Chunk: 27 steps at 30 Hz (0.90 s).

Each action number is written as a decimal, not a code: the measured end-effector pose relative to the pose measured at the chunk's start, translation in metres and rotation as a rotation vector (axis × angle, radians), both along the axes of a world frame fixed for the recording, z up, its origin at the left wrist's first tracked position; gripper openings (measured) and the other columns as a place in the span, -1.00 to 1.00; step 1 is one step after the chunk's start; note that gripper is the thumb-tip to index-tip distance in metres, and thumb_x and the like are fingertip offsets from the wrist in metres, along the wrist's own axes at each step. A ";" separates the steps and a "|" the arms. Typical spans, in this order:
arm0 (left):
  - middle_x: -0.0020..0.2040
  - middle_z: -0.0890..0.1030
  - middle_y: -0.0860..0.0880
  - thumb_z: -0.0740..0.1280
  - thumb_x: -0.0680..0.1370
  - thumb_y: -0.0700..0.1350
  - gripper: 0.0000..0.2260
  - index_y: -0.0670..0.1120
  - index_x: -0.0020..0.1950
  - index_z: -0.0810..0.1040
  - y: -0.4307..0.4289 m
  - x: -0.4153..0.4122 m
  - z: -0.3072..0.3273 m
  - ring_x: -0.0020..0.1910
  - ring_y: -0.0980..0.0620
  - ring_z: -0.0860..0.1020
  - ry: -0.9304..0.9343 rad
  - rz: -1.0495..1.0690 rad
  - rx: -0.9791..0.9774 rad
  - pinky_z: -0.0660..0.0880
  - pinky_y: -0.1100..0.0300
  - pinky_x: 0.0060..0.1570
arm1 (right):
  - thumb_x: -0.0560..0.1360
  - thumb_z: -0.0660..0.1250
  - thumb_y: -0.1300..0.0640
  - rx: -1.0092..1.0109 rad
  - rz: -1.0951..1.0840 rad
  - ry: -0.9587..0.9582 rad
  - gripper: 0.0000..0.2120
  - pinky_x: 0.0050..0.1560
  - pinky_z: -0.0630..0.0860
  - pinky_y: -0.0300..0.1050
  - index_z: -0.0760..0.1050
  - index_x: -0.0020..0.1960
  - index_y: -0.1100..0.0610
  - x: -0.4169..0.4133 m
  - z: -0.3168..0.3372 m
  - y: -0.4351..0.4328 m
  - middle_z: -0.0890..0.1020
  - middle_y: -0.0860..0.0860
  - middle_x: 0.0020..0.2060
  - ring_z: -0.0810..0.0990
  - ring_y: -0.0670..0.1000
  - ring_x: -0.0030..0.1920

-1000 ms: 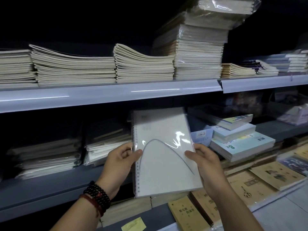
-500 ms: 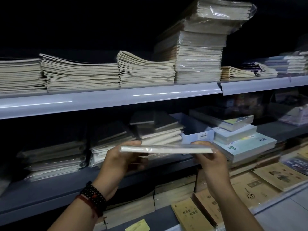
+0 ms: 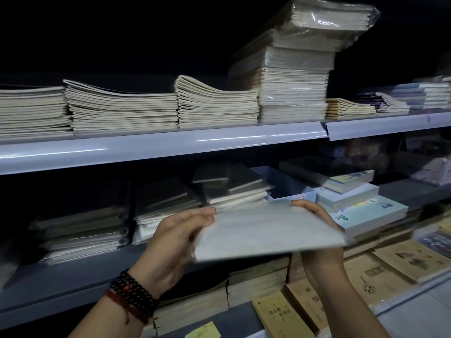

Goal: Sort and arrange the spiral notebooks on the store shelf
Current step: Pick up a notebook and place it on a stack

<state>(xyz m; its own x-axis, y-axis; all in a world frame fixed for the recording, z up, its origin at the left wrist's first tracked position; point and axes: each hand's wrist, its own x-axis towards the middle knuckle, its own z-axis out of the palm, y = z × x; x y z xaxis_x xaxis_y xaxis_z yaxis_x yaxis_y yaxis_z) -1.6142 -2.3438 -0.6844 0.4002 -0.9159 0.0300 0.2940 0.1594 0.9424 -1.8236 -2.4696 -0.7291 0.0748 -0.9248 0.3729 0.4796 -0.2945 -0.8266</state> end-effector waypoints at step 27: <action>0.06 0.73 -0.16 0.41 0.52 -0.35 -0.72 -0.18 0.21 0.60 -0.013 0.031 -0.041 -0.11 -0.05 0.71 -0.246 -0.111 0.118 0.60 0.19 -0.28 | 0.53 0.39 0.23 0.171 0.162 0.182 -0.66 0.02 0.62 0.05 0.52 0.28 0.03 0.010 0.006 0.009 0.73 0.05 0.02 0.72 0.07 0.02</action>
